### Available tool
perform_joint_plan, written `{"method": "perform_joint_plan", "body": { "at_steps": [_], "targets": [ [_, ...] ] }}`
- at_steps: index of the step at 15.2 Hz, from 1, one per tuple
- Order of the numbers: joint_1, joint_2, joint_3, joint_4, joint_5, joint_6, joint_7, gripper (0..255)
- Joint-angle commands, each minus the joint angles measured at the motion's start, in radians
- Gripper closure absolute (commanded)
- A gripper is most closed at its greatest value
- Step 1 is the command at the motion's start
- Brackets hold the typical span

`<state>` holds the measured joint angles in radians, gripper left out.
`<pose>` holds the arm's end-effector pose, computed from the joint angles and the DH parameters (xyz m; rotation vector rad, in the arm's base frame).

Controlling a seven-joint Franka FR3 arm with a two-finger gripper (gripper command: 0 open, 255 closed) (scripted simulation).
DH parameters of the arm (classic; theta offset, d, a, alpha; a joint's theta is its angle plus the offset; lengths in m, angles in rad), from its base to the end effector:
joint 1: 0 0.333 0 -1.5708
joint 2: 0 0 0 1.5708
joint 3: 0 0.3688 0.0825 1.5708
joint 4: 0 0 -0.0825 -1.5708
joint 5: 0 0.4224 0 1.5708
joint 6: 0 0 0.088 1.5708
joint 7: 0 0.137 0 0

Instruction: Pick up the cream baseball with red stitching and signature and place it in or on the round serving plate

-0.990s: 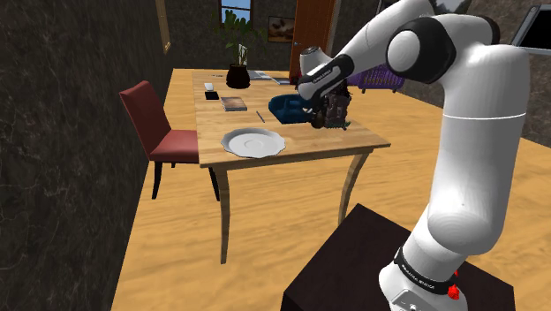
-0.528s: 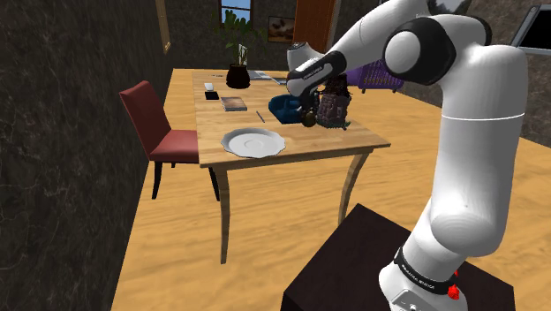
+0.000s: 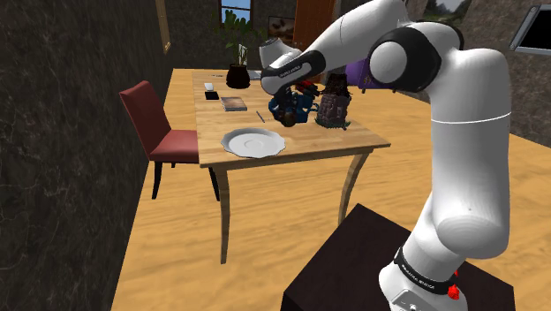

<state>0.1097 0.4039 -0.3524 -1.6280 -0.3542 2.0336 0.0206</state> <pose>0.7040 -0.1734 0.4129 2.6860 -0.1048 -0.0425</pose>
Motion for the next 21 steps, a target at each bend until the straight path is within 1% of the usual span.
{"method": "perform_joint_plan", "body": {
  "at_steps": [1, 6, 10, 11, 21],
  "targets": [
    [0.024, 0.029, 0.014, 0.047, 0.008, -0.034, 0.029, 255],
    [0.07, 0.127, 0.047, 0.209, 0.035, -0.131, 0.081, 255],
    [0.101, 0.23, 0.07, 0.385, 0.059, -0.226, 0.113, 255],
    [0.101, 0.234, 0.07, 0.39, 0.06, -0.229, 0.113, 255],
    [0.101, 0.264, 0.074, 0.308, 0.056, -0.123, 0.153, 255]
  ]
}}
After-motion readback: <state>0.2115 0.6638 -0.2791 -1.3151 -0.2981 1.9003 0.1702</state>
